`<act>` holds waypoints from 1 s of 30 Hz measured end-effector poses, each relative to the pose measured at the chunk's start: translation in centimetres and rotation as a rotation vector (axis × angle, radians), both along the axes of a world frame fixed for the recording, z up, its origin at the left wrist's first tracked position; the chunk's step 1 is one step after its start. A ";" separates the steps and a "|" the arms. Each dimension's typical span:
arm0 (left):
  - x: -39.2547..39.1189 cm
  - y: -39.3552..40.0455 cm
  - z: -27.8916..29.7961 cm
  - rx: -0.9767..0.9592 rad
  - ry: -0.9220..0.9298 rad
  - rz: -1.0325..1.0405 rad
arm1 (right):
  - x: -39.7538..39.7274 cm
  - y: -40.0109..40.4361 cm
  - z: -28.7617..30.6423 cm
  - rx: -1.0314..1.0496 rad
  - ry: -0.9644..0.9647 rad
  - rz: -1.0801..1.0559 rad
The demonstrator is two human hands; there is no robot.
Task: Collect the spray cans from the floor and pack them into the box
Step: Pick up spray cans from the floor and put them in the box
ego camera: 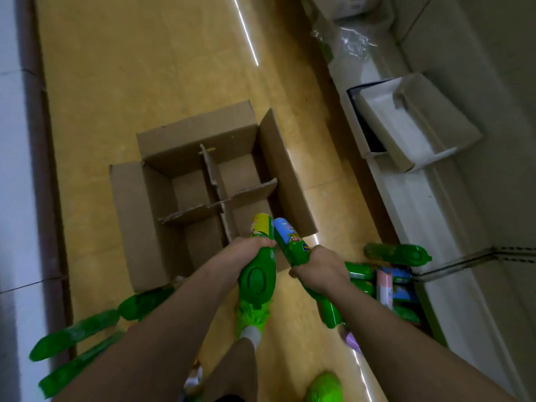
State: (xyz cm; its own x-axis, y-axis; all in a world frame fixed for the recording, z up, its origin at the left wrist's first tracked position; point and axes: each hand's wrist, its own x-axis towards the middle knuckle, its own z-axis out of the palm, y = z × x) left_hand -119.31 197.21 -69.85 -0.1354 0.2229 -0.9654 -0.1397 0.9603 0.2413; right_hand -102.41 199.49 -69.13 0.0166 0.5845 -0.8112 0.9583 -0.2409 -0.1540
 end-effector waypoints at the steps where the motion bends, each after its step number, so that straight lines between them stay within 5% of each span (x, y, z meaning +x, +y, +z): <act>1: -0.5 0.8 -1.2 -0.026 -0.011 -0.027 | -0.5 0.8 -0.8 -0.010 -0.021 0.019; 16: -2.3 7.6 -16.0 -0.196 -0.053 -0.229 | -6.8 8.2 -13.3 0.180 -0.054 0.707; 30: -0.8 6.8 -20.9 -0.324 -0.164 0.094 | -5.6 6.6 -18.4 0.176 -0.021 0.684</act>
State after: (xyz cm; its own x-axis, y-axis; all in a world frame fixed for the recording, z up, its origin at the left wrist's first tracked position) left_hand -120.06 204.04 -90.72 0.0220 -0.1039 -0.9943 -0.2426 0.9643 -0.1061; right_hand -108.06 206.12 -87.55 -0.3868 0.5915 -0.7074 0.8888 0.4436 -0.1150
